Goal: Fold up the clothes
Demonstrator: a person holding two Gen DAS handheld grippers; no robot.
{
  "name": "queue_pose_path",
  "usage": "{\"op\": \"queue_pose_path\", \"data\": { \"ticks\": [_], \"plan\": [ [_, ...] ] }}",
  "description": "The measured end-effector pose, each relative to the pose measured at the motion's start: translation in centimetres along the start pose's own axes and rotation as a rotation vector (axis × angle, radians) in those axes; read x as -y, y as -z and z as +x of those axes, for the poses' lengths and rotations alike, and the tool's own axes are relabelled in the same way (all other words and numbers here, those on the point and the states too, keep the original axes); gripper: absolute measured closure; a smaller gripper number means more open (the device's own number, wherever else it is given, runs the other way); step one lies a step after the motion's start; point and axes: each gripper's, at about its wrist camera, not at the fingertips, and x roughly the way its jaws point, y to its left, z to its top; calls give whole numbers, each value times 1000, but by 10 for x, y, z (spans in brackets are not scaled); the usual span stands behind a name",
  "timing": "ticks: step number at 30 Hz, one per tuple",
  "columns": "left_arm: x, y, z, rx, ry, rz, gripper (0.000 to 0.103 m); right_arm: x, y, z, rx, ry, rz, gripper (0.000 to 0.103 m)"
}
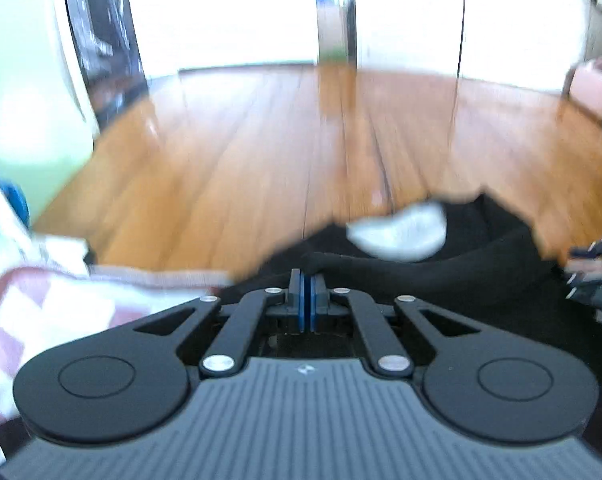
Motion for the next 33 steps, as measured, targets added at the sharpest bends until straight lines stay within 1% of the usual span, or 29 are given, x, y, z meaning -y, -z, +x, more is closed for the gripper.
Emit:
{"op": "queue_pose_path", "data": {
  "ticks": [2,4,5,8,10,11,12,13,14,15,16,17,18,19,20,21,22,23,24,25,26,28,29,32,33],
  "plan": [
    [-4,-7,-7,31,20,-6,101,0,-11,8,10,-30,41,55],
    [-5,-9,-5,30,35,0,101,-6,-19,12,20,-52,20,55],
    [-5,-7,-1,16,38,-4,101,-9,-22,13,27,-59,-7,55],
    [-7,-2,9,-18,62,-41,101,-16,-25,16,45,-36,-49,54],
    [-6,0,12,-14,74,-62,101,-16,-25,20,60,-20,-55,59],
    [-6,0,12,-7,82,-64,101,-13,-26,19,82,10,-36,80],
    [-5,-1,12,-1,89,-66,101,-5,-26,13,104,53,17,102],
    [-5,-2,12,12,99,-66,101,2,-26,8,127,96,69,99],
    [-4,-3,10,31,109,-60,101,11,-26,2,143,130,137,99],
    [-3,-2,11,27,112,-55,101,25,-22,-2,139,140,244,98],
    [-3,-1,13,10,113,-51,101,37,-15,-2,112,150,339,95],
    [-1,2,21,-38,110,-56,101,44,-6,3,63,162,389,92],
    [1,10,34,-111,108,-58,101,45,2,11,10,169,393,92],
    [4,19,48,-189,109,-58,101,44,10,17,-26,172,374,92],
    [7,32,61,-251,116,-58,101,41,15,18,-28,164,333,89],
    [8,44,70,-294,128,-59,101,38,16,14,-27,153,278,79],
    [7,55,76,-326,141,-67,101,37,14,10,-51,155,232,73],
    [6,65,81,-357,155,-78,101,37,10,2,-70,154,188,59],
    [5,73,83,-373,164,-91,101,39,6,-8,-78,123,151,52],
    [3,78,84,-373,171,-97,100,44,3,-21,-70,60,130,52],
    [1,82,84,-370,177,-100,98,50,-1,-37,-52,-15,137,52],
    [-2,89,85,-360,189,-106,98,69,-15,-62,-1,-143,212,52],
    [-4,90,86,-351,195,-107,96,78,-23,-70,16,-203,254,51],
    [-1,84,95,-311,224,-89,90,103,-54,-58,-7,-340,412,51],
    [0,82,98,-297,235,-83,86,107,-66,-45,-34,-356,435,51]
  ]
}}
